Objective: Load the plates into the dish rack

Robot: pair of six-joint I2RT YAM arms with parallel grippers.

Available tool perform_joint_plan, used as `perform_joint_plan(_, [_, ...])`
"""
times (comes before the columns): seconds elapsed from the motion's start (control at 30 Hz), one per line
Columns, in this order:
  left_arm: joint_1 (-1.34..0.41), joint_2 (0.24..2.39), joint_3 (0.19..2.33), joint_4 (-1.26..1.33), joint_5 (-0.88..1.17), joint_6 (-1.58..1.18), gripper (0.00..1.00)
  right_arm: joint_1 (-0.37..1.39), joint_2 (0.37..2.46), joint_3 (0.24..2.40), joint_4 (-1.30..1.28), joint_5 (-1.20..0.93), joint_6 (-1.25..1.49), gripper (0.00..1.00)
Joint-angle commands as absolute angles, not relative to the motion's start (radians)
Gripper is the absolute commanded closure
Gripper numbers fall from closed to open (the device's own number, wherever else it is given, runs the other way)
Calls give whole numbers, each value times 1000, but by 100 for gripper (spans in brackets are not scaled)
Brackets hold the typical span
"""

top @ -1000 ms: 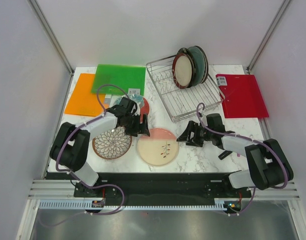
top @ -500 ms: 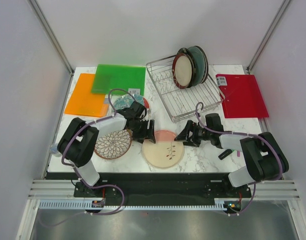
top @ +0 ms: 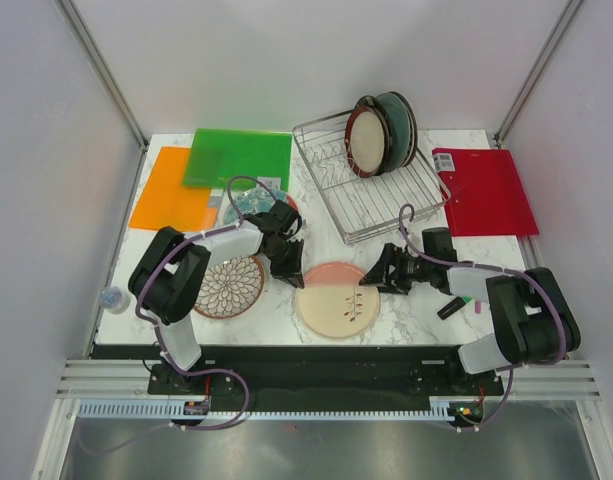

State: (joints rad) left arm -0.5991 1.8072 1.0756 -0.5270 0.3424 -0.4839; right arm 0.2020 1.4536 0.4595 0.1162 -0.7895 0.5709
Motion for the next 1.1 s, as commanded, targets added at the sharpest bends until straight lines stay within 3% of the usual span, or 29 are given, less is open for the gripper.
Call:
perform_joint_plan(0.0, [-641, 1822, 1105, -331, 527, -535, 98, 222, 1565, 468, 61, -965, 460, 25])
perform_joint_plan(0.13, [-638, 1801, 1072, -238, 603, -555, 98, 206, 1598, 462, 93, -1057, 423, 28])
perform_joint_plan(0.3, [-634, 1775, 1052, -183, 644, -584, 98, 204, 1605, 390, 376, -1143, 628, 37])
perform_joint_plan(0.5, [-632, 1769, 1058, -175, 652, -586, 98, 206, 1608, 394, 380, -1149, 626, 42])
perform_joint_plan(0.63, [-632, 1773, 1069, -169, 641, -592, 98, 206, 1580, 400, 355, -1144, 586, 63])
perform_joint_plan(0.67, [-632, 1772, 1074, -176, 640, -585, 98, 203, 1569, 419, 294, -1144, 565, 74])
perform_joint_plan(0.77, [-624, 1750, 1097, -242, 600, -534, 79, 201, 1497, 465, 128, -1141, 444, 96])
perform_joint_plan(0.8, [-620, 1738, 1104, -262, 556, -517, 58, 202, 1473, 478, 79, -1140, 405, 99])
perform_joint_plan(0.9, [-591, 1665, 1104, -353, 459, -439, 33, 201, 1369, 540, -122, -1115, 275, 100])
perform_joint_plan(1.07, [-442, 1499, 1103, -454, 355, -315, 18, 201, 1194, 701, -466, -1063, 106, 100])
